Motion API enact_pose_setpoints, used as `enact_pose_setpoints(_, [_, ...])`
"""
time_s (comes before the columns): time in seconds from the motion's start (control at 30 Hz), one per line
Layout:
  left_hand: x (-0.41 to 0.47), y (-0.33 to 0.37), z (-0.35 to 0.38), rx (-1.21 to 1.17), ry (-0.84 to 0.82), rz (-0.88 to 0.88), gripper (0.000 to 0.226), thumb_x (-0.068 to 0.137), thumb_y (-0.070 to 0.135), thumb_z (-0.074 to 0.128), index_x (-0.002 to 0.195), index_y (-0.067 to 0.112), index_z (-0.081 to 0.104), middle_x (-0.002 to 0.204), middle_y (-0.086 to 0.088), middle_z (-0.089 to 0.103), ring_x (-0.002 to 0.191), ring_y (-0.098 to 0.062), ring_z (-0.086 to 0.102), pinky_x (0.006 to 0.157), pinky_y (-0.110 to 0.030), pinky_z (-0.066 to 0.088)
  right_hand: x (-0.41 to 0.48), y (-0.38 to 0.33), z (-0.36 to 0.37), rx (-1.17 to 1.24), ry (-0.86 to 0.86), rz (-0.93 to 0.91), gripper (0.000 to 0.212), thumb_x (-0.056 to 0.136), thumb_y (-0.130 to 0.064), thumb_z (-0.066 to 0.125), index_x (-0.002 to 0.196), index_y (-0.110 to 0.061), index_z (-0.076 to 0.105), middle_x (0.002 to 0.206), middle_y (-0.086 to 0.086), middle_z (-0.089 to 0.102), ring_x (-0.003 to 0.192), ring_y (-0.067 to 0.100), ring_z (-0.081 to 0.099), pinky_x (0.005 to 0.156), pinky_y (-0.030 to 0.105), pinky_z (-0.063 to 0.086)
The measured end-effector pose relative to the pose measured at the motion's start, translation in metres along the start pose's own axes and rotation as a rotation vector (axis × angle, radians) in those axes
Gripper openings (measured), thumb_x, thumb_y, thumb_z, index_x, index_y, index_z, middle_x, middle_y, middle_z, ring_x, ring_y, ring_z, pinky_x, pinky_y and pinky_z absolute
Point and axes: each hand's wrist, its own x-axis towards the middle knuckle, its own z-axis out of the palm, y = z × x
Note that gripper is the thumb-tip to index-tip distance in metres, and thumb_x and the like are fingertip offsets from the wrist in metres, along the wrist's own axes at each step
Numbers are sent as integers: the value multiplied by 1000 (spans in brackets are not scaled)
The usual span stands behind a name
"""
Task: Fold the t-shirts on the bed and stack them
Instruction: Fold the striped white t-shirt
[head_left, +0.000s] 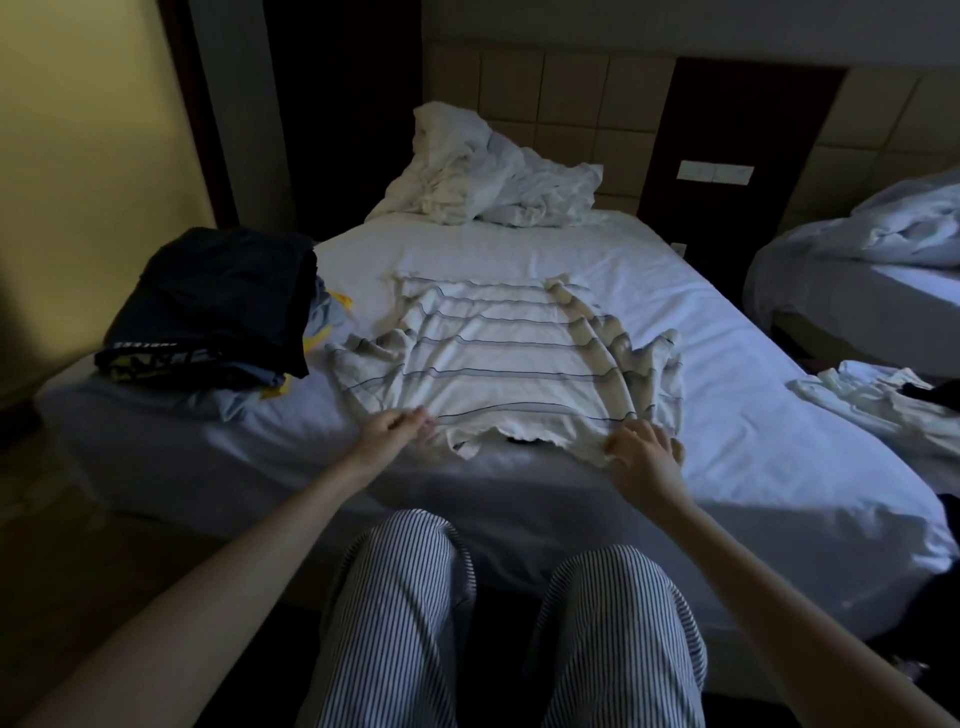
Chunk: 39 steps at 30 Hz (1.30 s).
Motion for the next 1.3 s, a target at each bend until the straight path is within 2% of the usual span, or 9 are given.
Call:
enact_pose_setpoints(0.13, [31,1,-26,-28,288,-153,19,89,17,57,101,3,63,91,-12,61,89,-26,56,78,-34,45,20,-46,16,-41,-108,-171,45,79,-24,52,124,-18,52,137,1,44,131,23,29,106,35,14])
enact_pose_setpoints(0.23, [86,-32,-47,-112,266,-434,59,67,24,61,118,-2,51,109,-29,59,96,-41,60,83,-52,51,27,-79,32,-26,-205,-288,62,76,-40,39,137,-28,40,148,-5,32,138,21,18,110,38,7])
enact_pose_setpoints(0.47, [103,9,-56,-553,176,-569,29,84,28,70,104,7,65,94,-11,65,87,-26,63,93,-33,48,34,-131,81,-276,-310,-578,94,70,-81,43,144,-47,-5,158,-4,-9,141,37,-16,106,57,-20])
enact_pose_setpoints(0.53, [101,17,-57,-620,181,-535,19,84,27,70,79,10,61,77,-11,64,71,-23,58,83,-33,48,33,-136,94,-371,-202,-641,98,66,-81,50,143,-44,3,157,1,4,140,45,-2,103,65,-13])
enact_pose_setpoints(0.63, [98,14,-60,-859,274,-401,13,86,24,66,79,14,61,73,-4,67,66,-20,62,64,-32,51,24,-131,105,-407,-48,-625,78,69,-72,54,136,-38,33,141,0,48,129,41,40,108,67,11])
enact_pose_setpoints(0.83, [80,-16,-64,-1103,410,-320,15,97,17,45,89,14,58,76,-5,68,76,-18,59,64,-31,47,0,-125,129,-224,141,-699,48,84,-46,39,128,-32,53,140,2,49,126,33,48,108,51,13])
enact_pose_setpoints(1.0, [87,49,-55,-884,164,-204,21,100,24,43,93,14,61,61,6,68,58,-6,64,56,-21,51,0,-122,130,-224,167,-723,48,82,-47,40,127,-35,52,141,5,48,127,34,42,108,53,22])
enact_pose_setpoints(1.13, [78,77,-29,-134,-462,-51,10,95,23,53,102,22,60,95,13,68,89,2,60,81,-18,45,-6,-123,130,-242,136,-722,51,84,-48,38,133,-35,41,147,9,35,133,35,28,107,53,16])
enact_pose_setpoints(1.3, [66,36,-3,151,-201,179,26,87,26,66,108,13,59,98,5,58,92,-9,54,77,-18,43,-8,-122,133,-251,134,-725,56,79,-47,42,134,-33,41,148,11,32,134,38,26,109,58,19])
